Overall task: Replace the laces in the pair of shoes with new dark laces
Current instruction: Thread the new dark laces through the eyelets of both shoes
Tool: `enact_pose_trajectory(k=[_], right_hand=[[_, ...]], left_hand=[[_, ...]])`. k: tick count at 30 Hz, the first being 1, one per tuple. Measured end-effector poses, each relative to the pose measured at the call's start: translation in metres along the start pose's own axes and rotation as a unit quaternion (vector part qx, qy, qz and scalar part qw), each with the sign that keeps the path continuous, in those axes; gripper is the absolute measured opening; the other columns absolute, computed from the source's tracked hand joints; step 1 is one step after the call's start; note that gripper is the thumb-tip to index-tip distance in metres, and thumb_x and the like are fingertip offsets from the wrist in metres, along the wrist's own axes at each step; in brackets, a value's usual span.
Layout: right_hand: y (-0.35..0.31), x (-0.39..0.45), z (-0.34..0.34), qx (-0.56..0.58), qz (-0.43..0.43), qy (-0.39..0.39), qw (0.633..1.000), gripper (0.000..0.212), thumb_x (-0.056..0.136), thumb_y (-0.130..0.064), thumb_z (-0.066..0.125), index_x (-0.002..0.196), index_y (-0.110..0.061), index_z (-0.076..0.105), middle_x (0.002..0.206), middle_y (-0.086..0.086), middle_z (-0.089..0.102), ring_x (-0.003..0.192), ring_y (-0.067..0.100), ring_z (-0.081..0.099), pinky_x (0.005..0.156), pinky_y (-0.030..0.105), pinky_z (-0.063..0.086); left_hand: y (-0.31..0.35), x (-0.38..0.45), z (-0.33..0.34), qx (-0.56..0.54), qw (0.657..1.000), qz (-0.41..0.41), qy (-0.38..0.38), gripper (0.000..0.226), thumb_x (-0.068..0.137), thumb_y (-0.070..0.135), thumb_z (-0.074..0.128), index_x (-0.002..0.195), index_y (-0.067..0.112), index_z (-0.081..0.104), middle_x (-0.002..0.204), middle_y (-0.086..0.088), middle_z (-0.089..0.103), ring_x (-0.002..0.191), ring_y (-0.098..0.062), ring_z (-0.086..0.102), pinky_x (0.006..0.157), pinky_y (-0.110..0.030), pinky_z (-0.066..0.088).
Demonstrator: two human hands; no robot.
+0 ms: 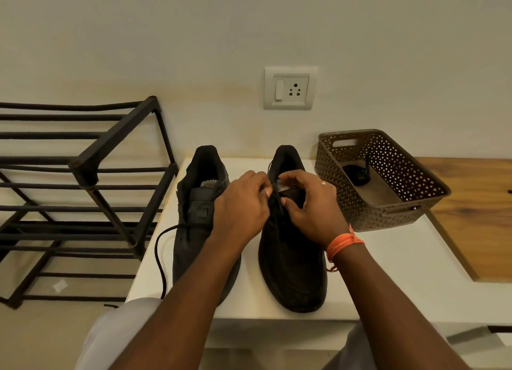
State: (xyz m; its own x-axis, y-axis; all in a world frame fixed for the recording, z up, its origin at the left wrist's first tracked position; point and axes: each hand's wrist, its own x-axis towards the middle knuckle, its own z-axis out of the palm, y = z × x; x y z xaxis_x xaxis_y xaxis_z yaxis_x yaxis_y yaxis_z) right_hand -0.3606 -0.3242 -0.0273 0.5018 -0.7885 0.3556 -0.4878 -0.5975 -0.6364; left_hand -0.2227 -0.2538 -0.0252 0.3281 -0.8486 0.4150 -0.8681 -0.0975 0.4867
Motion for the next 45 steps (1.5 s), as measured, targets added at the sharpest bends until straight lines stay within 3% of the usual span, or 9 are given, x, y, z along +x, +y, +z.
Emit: enact_pose_trajectory(k=[7, 11, 13, 17, 19, 22, 29, 37, 45], right_hand=[[0.003, -0.001, -0.012, 0.026, 0.016, -0.031, 0.999, 0.033, 0.081, -0.024, 0.076, 0.111, -0.019, 0.066, 0.132, -0.001, 0.058, 0.125, 0.016, 0.05, 0.108, 0.038, 0.041], [0.005, -0.002, -0.018, 0.036, 0.035, -0.053, 0.997, 0.037, 0.079, -0.027, 0.078, 0.114, -0.019, 0.067, 0.139, -0.001, 0.053, 0.13, 0.015, 0.044, 0.109, 0.03, 0.034], [0.004, -0.002, -0.02, 0.038, 0.04, -0.057, 0.997, 0.042, 0.077, -0.028, 0.079, 0.116, -0.021, 0.066, 0.141, -0.001, 0.05, 0.131, 0.015, 0.043, 0.107, 0.027, 0.031], [0.005, -0.002, -0.02, 0.056, 0.039, -0.059, 0.996, 0.044, 0.075, -0.027, 0.081, 0.115, -0.024, 0.066, 0.141, -0.002, 0.05, 0.129, 0.014, 0.044, 0.107, 0.027, 0.034], [0.005, -0.002, -0.02, 0.066, 0.039, -0.062, 0.995, 0.043, 0.075, -0.025, 0.081, 0.115, -0.025, 0.066, 0.14, -0.003, 0.05, 0.126, 0.01, 0.044, 0.105, 0.025, 0.034], [0.007, -0.005, -0.019, 0.07, 0.038, -0.067, 0.995, 0.045, 0.075, -0.024, 0.081, 0.117, -0.027, 0.064, 0.143, -0.003, 0.048, 0.124, 0.006, 0.04, 0.107, 0.027, 0.035], [0.006, -0.007, -0.018, 0.086, 0.037, -0.067, 0.993, 0.049, 0.072, -0.025, 0.084, 0.117, -0.026, 0.065, 0.142, -0.003, 0.048, 0.128, 0.012, 0.044, 0.107, 0.029, 0.036], [0.001, -0.004, -0.018, 0.092, 0.043, -0.08, 0.992, 0.057, 0.07, -0.032, 0.085, 0.123, -0.026, 0.064, 0.143, -0.002, 0.048, 0.131, 0.015, 0.044, 0.109, 0.034, 0.038], [-0.004, -0.007, -0.01, 0.068, 0.024, -0.092, 0.993, 0.052, 0.068, -0.033, 0.085, 0.115, -0.033, 0.064, 0.147, -0.001, 0.043, 0.133, 0.019, 0.042, 0.111, 0.044, 0.039]], left_hand=[[-0.002, 0.004, -0.027, -0.163, 0.952, -0.204, 0.159, 0.006, 0.101, 0.018, 0.043, 0.1, 0.015, 0.048, 0.098, -0.003, 0.057, 0.085, -0.016, 0.061, 0.077, -0.03, 0.053], [-0.025, 0.014, -0.076, -0.575, 0.66, -0.314, 0.367, 0.015, 0.101, 0.014, 0.033, 0.113, 0.012, 0.042, 0.107, -0.013, 0.057, 0.075, -0.02, 0.072, 0.071, -0.031, 0.059], [-0.045, 0.013, -0.1, -0.612, 0.584, -0.306, 0.436, 0.032, 0.099, 0.017, 0.034, 0.128, 0.007, 0.04, 0.096, -0.01, 0.055, 0.058, -0.011, 0.061, 0.061, -0.022, 0.051], [-0.05, 0.006, -0.106, -0.362, 0.773, -0.29, 0.433, 0.007, 0.101, 0.022, 0.039, 0.105, 0.022, 0.045, 0.087, 0.008, 0.053, 0.067, 0.0, 0.053, 0.064, -0.012, 0.042], [-0.03, 0.005, -0.091, -0.232, 0.904, -0.218, 0.286, 0.004, 0.101, 0.025, 0.044, 0.102, 0.024, 0.048, 0.088, 0.012, 0.053, 0.073, 0.006, 0.055, 0.066, -0.008, 0.044], [-0.008, 0.006, -0.059, -0.066, 0.989, -0.124, 0.05, 0.017, 0.098, 0.038, 0.048, 0.107, 0.027, 0.057, 0.106, 0.012, 0.055, 0.088, -0.004, 0.054, 0.083, -0.026, 0.045], [0.007, 0.005, -0.016, 0.088, 0.992, -0.016, -0.091, 0.032, 0.1, 0.045, 0.04, 0.104, 0.024, 0.064, 0.108, 0.004, 0.064, 0.109, -0.02, 0.049, 0.097, -0.038, 0.032], [0.019, 0.001, -0.017, -0.197, 0.947, -0.082, 0.238, 0.023, 0.099, 0.034, 0.043, 0.085, 0.018, 0.049, 0.08, 0.009, 0.049, 0.081, -0.019, 0.05, 0.076, -0.045, 0.046], [0.004, 0.001, -0.031, 0.08, 0.995, -0.053, -0.018, 0.025, 0.096, 0.036, 0.052, 0.12, 0.029, 0.055, 0.126, 0.007, 0.053, 0.121, -0.017, 0.038, 0.097, -0.034, 0.025]])
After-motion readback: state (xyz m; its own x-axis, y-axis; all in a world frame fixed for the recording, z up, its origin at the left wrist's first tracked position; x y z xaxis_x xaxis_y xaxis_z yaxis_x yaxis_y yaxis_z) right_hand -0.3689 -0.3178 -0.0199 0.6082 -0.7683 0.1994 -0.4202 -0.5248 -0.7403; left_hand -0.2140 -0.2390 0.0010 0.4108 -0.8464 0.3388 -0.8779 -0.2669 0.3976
